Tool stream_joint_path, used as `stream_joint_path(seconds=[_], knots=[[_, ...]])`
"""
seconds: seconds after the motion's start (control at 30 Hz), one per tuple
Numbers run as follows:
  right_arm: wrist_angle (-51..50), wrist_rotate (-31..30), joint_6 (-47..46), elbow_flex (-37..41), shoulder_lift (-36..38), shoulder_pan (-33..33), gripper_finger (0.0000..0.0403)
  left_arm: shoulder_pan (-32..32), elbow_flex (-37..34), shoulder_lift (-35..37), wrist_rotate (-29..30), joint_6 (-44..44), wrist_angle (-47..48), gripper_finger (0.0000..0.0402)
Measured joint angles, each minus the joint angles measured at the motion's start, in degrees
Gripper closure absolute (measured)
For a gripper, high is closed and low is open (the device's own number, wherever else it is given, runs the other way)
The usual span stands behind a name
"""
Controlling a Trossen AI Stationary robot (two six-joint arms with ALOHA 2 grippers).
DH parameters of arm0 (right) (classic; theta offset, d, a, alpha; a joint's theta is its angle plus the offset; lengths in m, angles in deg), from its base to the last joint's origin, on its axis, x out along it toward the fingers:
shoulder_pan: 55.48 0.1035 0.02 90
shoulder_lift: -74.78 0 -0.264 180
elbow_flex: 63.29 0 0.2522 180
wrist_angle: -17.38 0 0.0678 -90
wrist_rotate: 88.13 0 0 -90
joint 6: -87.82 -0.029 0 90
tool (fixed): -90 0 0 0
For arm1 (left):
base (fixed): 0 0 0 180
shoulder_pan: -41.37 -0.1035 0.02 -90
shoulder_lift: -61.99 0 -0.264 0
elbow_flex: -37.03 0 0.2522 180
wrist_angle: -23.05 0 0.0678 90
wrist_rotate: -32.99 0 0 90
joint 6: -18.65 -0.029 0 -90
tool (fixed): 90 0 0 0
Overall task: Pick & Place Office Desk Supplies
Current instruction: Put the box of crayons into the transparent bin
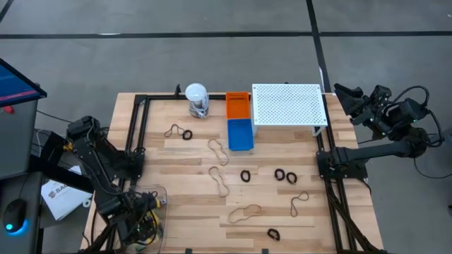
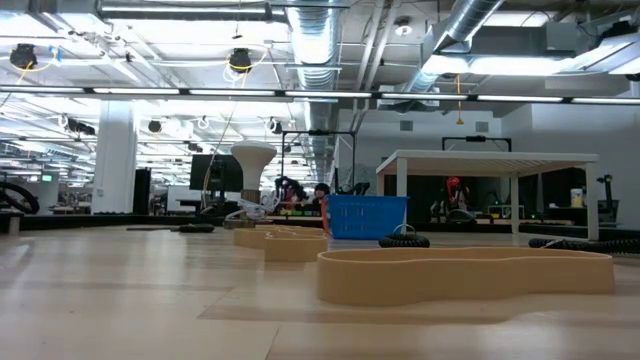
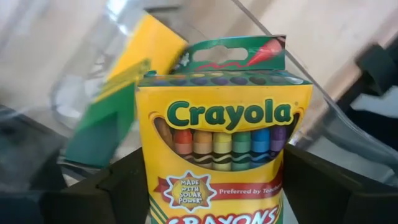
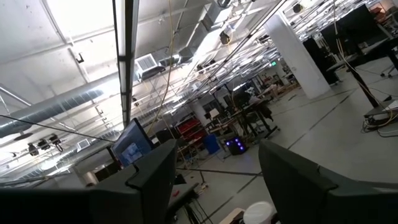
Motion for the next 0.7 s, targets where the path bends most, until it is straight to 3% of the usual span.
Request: stream_joint_path(seconds=[0.37, 0.53, 0.7], knots=[[0.0, 0.1, -0.6, 0.0, 0.0, 0.0, 0.0179, -0.4, 0.0, 0.4, 5.8, 2.3, 5.0, 0.0119], [0.0, -0.1, -0.6, 0.0, 0.0, 0.0, 0.0179, -1.2, 0.0, 1.1, 5.3, 5.0, 11.1, 0.0130], [-0.1, -0.4, -0.5, 0.0, 0.0, 0.0, 0.0179, -2.6, -1.7, 2.5, 3.8, 5.0, 9.9, 0.0135]])
